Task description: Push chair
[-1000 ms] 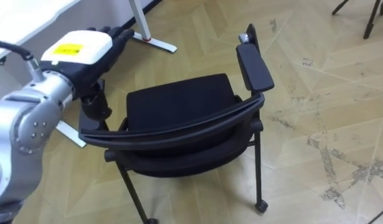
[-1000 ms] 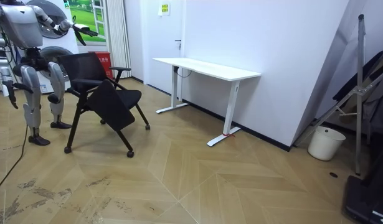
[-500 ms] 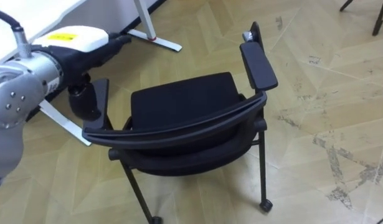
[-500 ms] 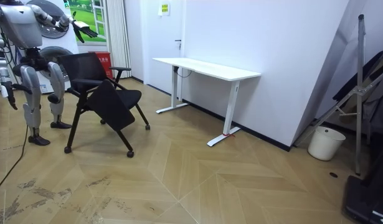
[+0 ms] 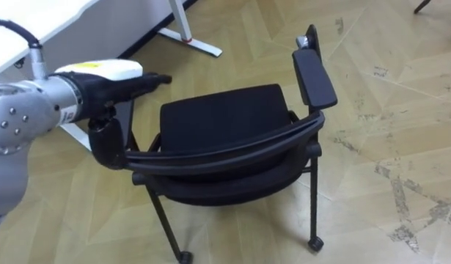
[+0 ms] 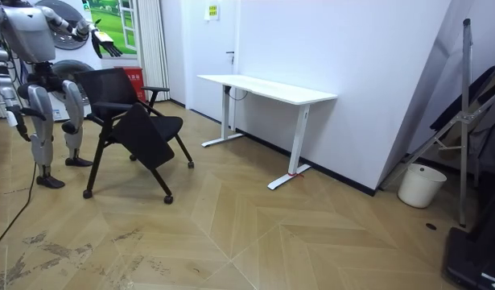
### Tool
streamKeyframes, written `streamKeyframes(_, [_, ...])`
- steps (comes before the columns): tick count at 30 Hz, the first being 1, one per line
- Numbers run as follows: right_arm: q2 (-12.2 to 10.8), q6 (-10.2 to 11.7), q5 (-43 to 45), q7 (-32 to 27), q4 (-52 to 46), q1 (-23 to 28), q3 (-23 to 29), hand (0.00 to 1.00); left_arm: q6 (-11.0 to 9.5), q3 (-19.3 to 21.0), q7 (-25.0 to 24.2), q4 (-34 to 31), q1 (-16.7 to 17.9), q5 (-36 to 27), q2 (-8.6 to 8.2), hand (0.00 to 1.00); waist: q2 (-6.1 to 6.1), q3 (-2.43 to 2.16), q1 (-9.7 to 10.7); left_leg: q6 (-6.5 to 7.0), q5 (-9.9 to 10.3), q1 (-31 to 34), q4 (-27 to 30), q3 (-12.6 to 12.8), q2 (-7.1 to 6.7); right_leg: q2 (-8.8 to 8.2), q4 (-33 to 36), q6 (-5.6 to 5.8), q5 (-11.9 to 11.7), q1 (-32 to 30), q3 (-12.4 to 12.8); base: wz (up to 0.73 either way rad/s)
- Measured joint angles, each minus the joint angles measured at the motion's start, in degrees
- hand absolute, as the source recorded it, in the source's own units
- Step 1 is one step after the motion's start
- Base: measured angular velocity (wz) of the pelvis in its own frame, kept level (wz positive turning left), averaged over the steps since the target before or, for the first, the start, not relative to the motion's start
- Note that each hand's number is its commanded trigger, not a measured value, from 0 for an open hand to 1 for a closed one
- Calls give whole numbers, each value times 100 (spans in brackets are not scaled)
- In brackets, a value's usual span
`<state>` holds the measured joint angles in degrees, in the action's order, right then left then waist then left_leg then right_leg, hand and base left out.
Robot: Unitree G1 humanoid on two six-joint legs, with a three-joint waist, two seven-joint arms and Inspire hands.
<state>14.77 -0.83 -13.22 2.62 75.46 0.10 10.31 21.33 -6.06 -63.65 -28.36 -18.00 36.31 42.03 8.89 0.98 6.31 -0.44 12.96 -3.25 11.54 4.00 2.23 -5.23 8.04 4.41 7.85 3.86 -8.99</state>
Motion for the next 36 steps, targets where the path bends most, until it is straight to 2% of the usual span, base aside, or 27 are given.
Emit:
streamKeyframes(9, [123, -6, -49, -91, 14, 93, -233, 0, -5, -414, -59, 32, 13, -76, 0, 0, -10, 7, 35, -1, -1, -8, 15, -3, -1, 0, 9, 0, 0, 16, 23, 0])
streamKeyframes(10, [122, -7, -50, -111, 20, 109, -233, 0, -9, -438, -61, 33, 17, -82, 0, 0, -45, 32, 29, -1, -1, 2, 16, -2, -2, 0, 11, -1, 1, 17, 27, 0])
streamKeyframes(11, [121, -6, -61, -123, 21, 123, -236, 0, -18, -439, -62, 33, 22, -85, 0, 0, -15, 14, 35, -2, -1, 22, 19, -2, -2, 0, 9, -1, 1, 17, 24, 0])
streamKeyframes(13, [120, -7, -130, -122, 20, 136, -246, 0, -36, -439, -59, 59, 23, -83, -1, 0, -55, 41, 63, -3, -2, 20, 16, 4, -2, 1, 11, -5, 4, 17, 22, 0])
streamKeyframes(16, [116, -7, -181, -117, 7, 137, -258, 0, -44, -439, -59, 187, 28, -84, -11, 0, -72, 52, 93, -3, -2, 22, 17, 9, -2, 3, 11, -6, 11, 9, 23, 0])
streamKeyframes(24, [98, -23, -191, -117, 8, 141, -293, 0, -36, -440, -51, 519, 30, -54, -102, 0, -156, 50, 153, -3, -2, 8, 23, -1, 0, 4, 20, -6, 13, -2, 29, 0])
streamKeyframes(25, [98, -32, -192, -117, 4, 143, -292, 0, -40, -440, -33, 594, 30, -54, -155, 0, -171, 42, 163, -4, -2, 8, 23, -4, 0, 4, 30, -5, 13, -2, 30, 0])
streamKeyframes(27, [96, -38, -202, -131, 3, 164, -288, 0, -40, -439, 117, 809, 69, -42, -372, 0, -219, 34, 160, -4, -2, -29, 16, 4, 3, 5, 68, -2, 15, 5, 34, -2])
streamKeyframes(30, [83, -39, -224, -235, -2, 161, -289, 0, -54, -439, 337, 1000, 172, -17, -550, 0, -254, 32, 166, -4, -2, -33, 14, 39, 3, 5, 67, -2, 15, 2, 40, -4])
streamKeyframes(32, [83, -34, -246, -370, -1, 170, -286, 0, -82, -438, 642, 1306, 289, 10, -735, 0, -262, 29, 178, -4, -2, -38, 14, 49, 3, 5, 68, -2, 15, 3, 51, 0])
streamKeyframes(36, [81, -22, -261, -519, 0, 169, -286, 0, -164, -438, 962, 1598, 418, 25, -864, 0, -267, 25, 191, -5, -3, -44, 14, 70, 7, 15, 68, -2, 15, -2, 102, -2])
